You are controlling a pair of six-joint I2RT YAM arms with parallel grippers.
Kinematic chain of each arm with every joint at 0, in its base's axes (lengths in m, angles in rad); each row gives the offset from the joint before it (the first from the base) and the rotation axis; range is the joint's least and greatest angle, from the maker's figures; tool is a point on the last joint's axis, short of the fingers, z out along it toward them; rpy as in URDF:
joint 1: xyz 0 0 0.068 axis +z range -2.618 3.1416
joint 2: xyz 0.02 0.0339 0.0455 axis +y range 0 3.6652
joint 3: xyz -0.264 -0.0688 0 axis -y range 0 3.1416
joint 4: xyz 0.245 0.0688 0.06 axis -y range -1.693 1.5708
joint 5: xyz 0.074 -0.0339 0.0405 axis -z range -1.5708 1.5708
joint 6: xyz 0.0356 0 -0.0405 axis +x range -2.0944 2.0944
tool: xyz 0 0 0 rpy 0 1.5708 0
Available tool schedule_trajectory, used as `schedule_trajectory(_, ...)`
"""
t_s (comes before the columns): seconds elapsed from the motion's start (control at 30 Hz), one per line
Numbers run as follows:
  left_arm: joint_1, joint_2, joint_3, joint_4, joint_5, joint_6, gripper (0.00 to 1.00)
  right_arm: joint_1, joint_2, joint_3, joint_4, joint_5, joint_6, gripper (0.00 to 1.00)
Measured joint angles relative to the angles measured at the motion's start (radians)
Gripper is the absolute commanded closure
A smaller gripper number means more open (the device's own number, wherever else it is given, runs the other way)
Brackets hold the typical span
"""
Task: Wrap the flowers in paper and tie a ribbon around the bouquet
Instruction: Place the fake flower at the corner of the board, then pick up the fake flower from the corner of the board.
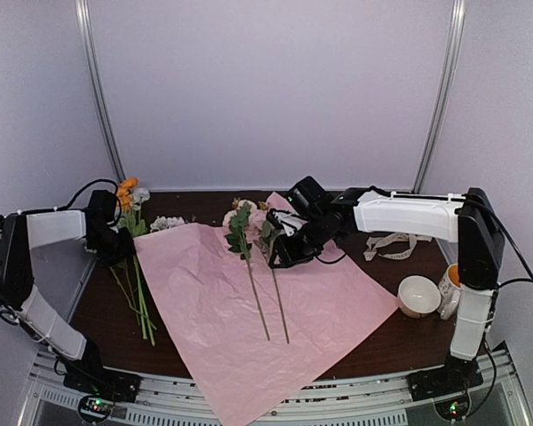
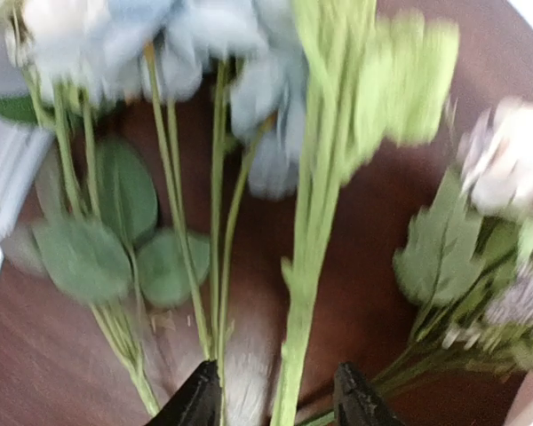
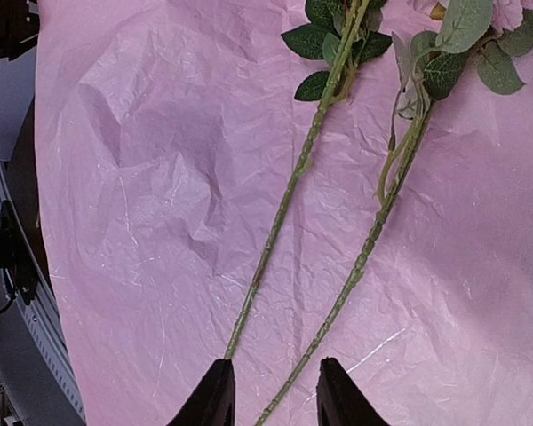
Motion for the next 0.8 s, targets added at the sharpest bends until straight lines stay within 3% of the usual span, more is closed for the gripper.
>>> schedule_trajectory(0.27, 0.069, 0.132, 0.114, 0.040, 0.014, 0.031, 0.56, 0.000, 0.000, 0.004, -0.001, 0.000, -0.003, 0.67)
schedule_trajectory(0.47, 0.069, 0.256, 0.243, 0.045, 0.048, 0.048, 0.63, 0.000, 0.000, 0.004, -0.006, 0.000, -0.004, 0.68)
schedule_trajectory(0.8, 0.058, 0.298, 0.370, 0.018, 0.109, 0.118, 0.78, 0.000, 0.000, 0.004, -0.014, 0.000, -0.012, 0.68)
